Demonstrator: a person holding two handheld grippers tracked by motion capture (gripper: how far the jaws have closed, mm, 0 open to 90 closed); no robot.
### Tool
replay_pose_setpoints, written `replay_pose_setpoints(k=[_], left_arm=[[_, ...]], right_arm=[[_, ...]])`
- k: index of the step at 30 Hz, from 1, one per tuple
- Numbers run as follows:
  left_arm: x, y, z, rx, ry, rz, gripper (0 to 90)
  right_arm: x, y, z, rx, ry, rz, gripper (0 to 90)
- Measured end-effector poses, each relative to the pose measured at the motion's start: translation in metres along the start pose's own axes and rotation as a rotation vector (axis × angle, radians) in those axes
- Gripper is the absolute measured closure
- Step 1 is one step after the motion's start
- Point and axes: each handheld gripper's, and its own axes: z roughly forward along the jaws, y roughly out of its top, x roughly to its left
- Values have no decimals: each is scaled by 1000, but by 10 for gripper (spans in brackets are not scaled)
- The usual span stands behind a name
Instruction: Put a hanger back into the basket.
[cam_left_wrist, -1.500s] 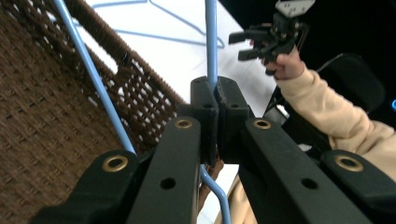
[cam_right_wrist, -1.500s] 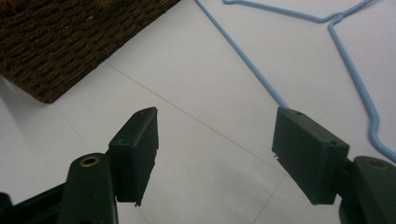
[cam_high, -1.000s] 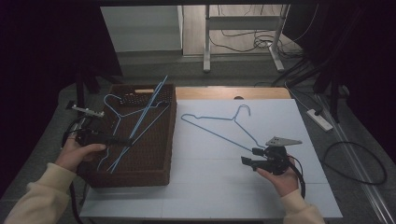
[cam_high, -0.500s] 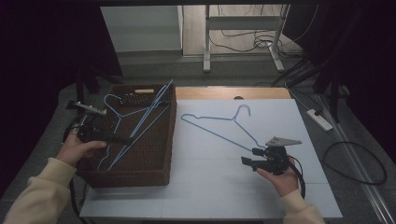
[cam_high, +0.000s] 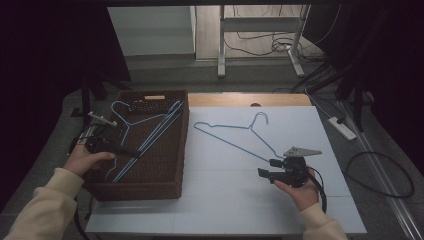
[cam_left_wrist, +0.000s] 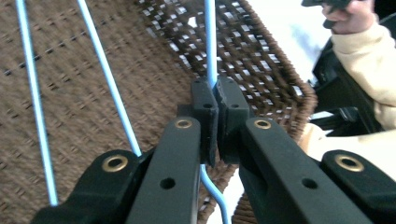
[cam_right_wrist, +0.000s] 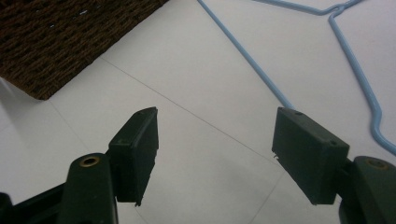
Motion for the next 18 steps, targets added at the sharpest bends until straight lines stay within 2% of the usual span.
replay_pose_setpoints(k=[3, 9, 14, 18], left_arm=[[5, 0, 5, 15, 63, -25, 870], [7, 2, 5, 1, 145, -49, 871], [2, 2, 2, 10, 268, -39, 868], [5, 0, 0, 8, 326, -68, 866]], right_arm=[[0, 0, 1, 0, 0, 0, 320], [0, 0, 0, 2, -1, 0, 320], [0, 0, 0, 1, -1, -2, 320], [0, 0, 1, -1, 0, -3, 320]])
